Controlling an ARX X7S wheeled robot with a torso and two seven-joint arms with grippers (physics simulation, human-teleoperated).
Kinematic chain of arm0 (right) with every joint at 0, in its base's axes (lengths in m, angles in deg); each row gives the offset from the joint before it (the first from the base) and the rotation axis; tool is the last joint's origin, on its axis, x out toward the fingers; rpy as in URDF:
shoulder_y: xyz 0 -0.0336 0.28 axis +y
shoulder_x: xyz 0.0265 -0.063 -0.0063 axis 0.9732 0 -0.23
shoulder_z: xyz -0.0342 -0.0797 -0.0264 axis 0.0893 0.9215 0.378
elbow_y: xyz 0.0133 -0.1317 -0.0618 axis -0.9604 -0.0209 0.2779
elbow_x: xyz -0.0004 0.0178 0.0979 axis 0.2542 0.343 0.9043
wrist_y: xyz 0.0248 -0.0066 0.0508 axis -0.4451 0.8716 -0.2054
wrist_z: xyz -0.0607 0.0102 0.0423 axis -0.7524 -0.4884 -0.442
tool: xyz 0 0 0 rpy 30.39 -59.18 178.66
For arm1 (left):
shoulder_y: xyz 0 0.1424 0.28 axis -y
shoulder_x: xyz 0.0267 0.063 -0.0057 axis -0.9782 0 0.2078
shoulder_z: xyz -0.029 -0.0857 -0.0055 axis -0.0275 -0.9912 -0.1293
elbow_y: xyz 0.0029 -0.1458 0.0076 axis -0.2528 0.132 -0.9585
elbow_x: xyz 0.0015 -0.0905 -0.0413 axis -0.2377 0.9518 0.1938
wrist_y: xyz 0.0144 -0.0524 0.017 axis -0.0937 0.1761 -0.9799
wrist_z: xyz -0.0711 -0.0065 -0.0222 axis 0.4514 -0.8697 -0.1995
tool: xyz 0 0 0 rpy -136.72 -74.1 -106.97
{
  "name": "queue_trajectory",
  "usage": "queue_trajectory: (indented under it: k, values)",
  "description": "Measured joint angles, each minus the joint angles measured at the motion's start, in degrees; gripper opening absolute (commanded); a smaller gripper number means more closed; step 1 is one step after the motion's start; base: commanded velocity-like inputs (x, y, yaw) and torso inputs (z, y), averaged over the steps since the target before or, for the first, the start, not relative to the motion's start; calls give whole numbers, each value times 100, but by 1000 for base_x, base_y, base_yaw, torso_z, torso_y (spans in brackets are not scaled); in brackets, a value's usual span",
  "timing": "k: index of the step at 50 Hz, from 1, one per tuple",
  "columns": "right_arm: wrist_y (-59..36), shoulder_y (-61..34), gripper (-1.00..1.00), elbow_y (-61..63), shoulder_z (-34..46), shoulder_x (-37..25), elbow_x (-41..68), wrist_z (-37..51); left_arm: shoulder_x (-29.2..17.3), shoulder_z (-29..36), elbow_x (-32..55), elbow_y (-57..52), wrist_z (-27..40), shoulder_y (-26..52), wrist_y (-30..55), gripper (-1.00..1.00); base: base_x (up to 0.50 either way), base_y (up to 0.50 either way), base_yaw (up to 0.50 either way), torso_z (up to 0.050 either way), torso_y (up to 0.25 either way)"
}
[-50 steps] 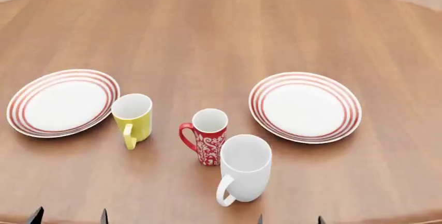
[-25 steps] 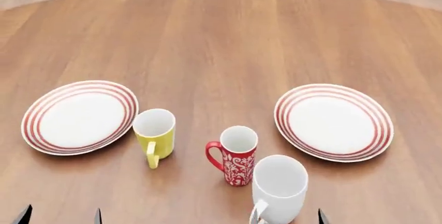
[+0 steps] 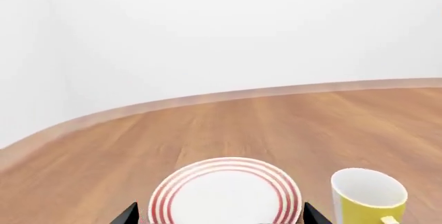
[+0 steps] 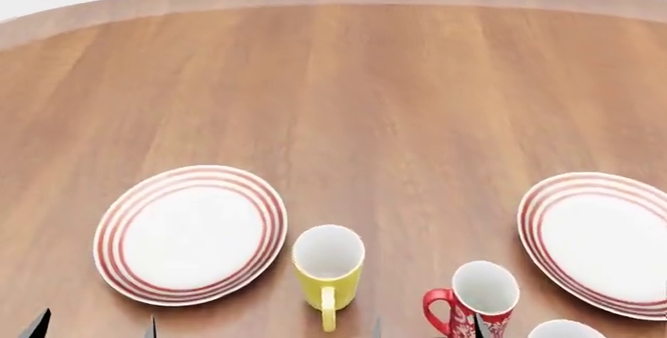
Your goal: Put the red mug on the left plate.
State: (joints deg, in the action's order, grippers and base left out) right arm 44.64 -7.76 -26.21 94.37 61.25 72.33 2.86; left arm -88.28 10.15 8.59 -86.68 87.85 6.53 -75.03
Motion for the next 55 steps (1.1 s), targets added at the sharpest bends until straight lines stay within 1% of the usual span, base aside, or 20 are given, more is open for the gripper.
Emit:
queue_trajectory:
  k: [21,28,33,35,40,44,49,55]
  values:
    - [40,-53,100,-108,110,-121,162,114,-145,74,161,86,131,46,-8,100,370,422,0,0,0]
    - [-24,-62,100,-73,128,-148,283,130,-187,115,186,111,164,66,-13,100,0,0,0,0,0]
    - [-303,-108,100,-37,43,-68,426,317,-208,154,191,112,189,67,-13,100,0,0,0,0,0]
    - [-521,-150,100,73,-101,46,562,636,-219,160,203,112,197,64,-14,100,0,0,0,0,0]
    - [-883,-206,100,321,-339,213,841,1922,-244,173,238,103,217,55,-11,100,0,0,0,0,0]
    - [-1056,-215,100,472,-448,279,1028,2663,-264,185,261,96,233,53,-8,100,0,0,0,0,0]
    - [-1164,-194,100,618,-524,316,1222,3302,-288,200,283,80,257,48,-2,100,0,0,0,0,0]
    - [-1195,-140,100,742,-540,318,1390,3785,-314,223,300,58,285,42,3,100,0,0,0,0,0]
